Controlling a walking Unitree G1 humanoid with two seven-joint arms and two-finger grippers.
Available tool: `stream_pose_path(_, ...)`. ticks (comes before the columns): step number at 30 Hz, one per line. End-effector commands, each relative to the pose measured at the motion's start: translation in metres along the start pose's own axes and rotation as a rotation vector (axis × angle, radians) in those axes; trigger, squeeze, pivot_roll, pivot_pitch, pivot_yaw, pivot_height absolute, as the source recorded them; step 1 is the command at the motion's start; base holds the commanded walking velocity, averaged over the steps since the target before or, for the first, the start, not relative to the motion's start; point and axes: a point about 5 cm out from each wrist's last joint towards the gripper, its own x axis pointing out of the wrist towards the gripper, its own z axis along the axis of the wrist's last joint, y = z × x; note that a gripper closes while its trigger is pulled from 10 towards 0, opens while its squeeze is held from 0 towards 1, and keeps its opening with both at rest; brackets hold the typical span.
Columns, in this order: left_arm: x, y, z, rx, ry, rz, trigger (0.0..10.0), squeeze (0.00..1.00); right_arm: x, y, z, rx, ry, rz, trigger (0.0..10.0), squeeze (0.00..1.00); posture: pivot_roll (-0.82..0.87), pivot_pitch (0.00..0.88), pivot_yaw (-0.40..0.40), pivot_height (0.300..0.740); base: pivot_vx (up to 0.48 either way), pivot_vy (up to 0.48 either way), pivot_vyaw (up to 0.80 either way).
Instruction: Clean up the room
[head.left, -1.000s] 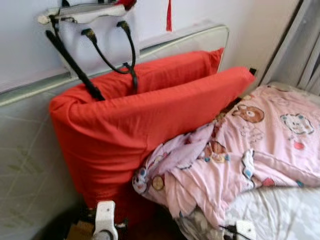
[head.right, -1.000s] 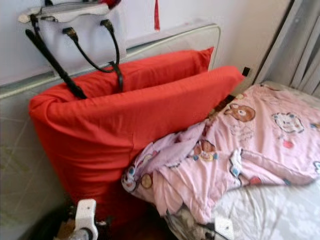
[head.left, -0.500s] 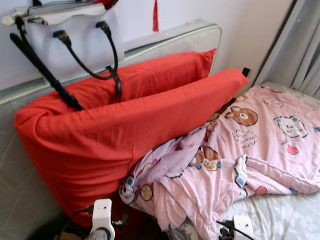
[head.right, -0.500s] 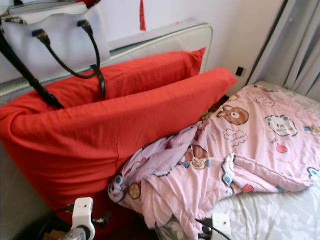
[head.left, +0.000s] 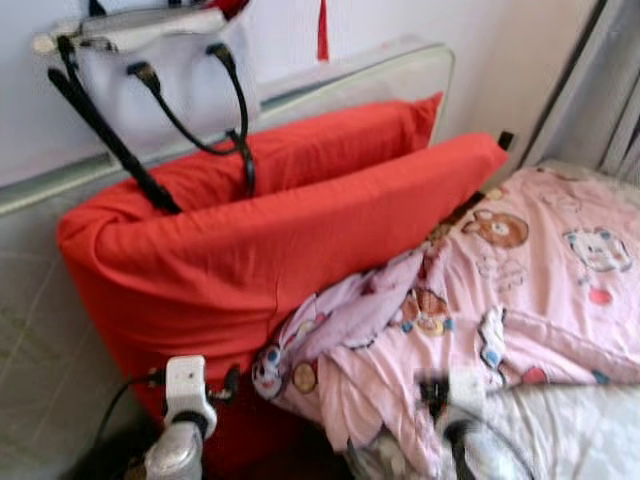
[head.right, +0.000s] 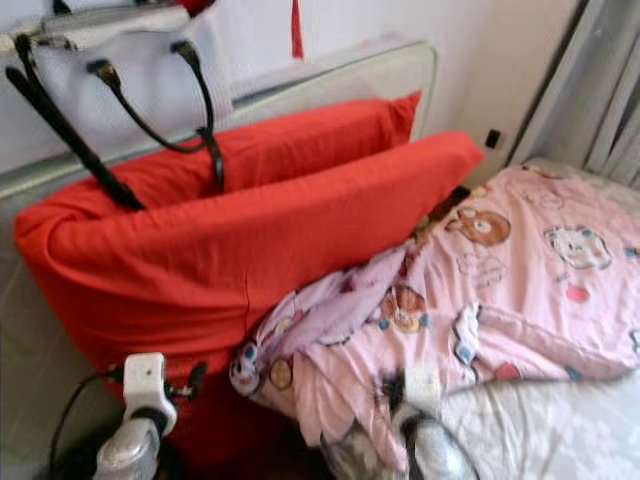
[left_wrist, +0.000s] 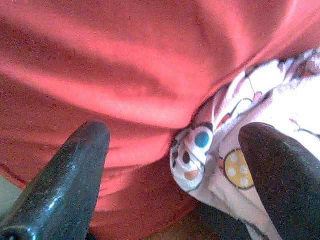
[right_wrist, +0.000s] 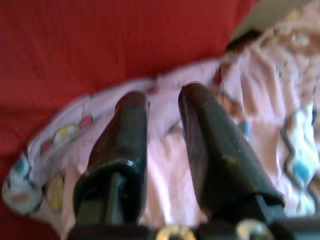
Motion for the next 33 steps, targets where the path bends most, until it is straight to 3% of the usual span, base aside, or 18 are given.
stream_pose_path(1, -0.002, 0.006, 0.0, -0.009, -0.012, 0.007, 10.0, 0.0, -0.014, -0.001, -0.02, 0.024, 0.063, -0.023, 10.0, 0.0, -0.09, 0.0, -0.012, 0.74, 0.0, 0.0, 0.0)
stream_pose_path(9, -0.009, 0.002, 0.005, -0.038, -0.083, 0.005, 10.0, 0.0, -0.023, -0.003, -0.022, 0.042, 0.03, -0.079, 10.0, 0.0, -0.07, 0.0, -0.031, 0.74, 0.0, 0.0, 0.0)
stream_pose_path(22, 0.002, -0.003, 0.022, -0.065, -0.12, 0.0, 10.0, 0.0, -0.013, -0.008, -0.015, 0.015, 0.052, -0.076, 10.0, 0.0, -0.07, 0.0, -0.041, 0.671, 0.0, 0.0, 0.0)
stream_pose_path(33, 0.0, -0.005, 0.023, -0.068, -0.123, -0.001, 10.0, 0.0, -0.012, -0.003, -0.017, 0.009, 0.072, -0.062, 10.0, 0.0, -0.05, 0.0, -0.048, 0.671, 0.0, 0.0, 0.0)
